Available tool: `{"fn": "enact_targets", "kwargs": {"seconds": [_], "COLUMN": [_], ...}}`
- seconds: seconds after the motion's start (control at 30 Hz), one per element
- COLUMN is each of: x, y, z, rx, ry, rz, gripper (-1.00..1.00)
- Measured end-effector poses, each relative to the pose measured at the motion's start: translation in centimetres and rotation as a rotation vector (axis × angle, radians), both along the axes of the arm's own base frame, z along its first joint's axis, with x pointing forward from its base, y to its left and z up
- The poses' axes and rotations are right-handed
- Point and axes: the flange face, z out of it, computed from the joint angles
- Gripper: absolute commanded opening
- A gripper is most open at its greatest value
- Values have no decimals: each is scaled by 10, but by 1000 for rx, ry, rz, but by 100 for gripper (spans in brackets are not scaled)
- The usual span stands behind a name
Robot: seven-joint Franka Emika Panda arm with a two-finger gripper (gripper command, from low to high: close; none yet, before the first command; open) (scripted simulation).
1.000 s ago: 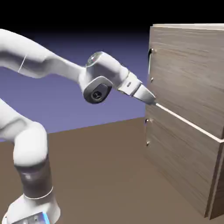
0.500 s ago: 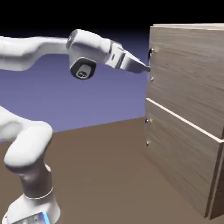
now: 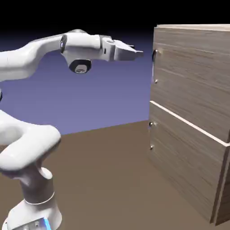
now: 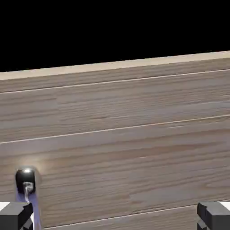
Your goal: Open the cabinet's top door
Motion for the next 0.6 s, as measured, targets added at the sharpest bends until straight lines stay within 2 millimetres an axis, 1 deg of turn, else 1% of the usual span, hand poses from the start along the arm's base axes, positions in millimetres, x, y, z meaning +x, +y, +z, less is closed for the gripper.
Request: {"fn": "enact_targets", "kwargs": {"seconds": [0.1,0.23,0.33,0.47,0.53,0.6], "x": [11,30,49,76,78,101], "y": [17,38,49,59,60,60], "z": [-12,-35,-57,-94,-97,-97], "rx": [-20,-47,-68,-93,-95,-96], "ry": [-27,-55,-69,-79,-79,-80], "rz": [10,24,34,45,46,46], "gripper": [0,0,0,0,0,0]}}
